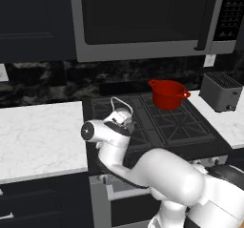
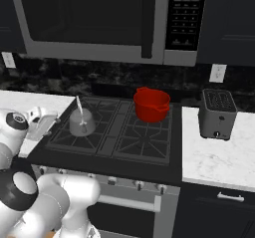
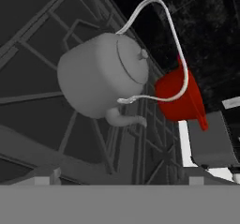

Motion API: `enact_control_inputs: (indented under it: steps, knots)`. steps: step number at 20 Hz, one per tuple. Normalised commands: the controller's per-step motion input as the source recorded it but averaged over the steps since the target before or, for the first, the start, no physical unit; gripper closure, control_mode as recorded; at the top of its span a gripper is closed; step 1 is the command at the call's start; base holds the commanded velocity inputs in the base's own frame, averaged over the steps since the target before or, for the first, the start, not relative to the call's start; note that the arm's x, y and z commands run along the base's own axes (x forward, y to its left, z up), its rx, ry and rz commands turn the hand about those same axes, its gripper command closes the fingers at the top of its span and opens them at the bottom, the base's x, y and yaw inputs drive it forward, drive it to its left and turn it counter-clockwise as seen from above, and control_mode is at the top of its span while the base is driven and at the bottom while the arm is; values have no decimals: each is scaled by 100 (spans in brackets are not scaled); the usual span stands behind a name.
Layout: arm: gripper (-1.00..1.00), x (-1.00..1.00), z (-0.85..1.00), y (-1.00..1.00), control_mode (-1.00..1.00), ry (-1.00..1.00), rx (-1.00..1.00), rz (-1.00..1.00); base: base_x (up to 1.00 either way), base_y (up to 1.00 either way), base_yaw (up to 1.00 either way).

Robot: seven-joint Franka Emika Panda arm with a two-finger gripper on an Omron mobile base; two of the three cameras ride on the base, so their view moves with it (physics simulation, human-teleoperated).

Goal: Pick the kettle from the counter and place it on a stove burner. Then turn the burner on.

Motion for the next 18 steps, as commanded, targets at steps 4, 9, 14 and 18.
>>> enact_control_inputs:
  steps: [4,9,14,18]
  knots:
    - [-100,-80,-87,100,-100,-4,-4,0,0,0,0]
    - [-100,-28,-99,81,-100,-10,22,0,0,0,0]
    - [-100,-29,-97,54,-100,-29,36,0,0,0,0]
    - [-100,-44,-54,2,-100,-42,54,-5,0,0,0]
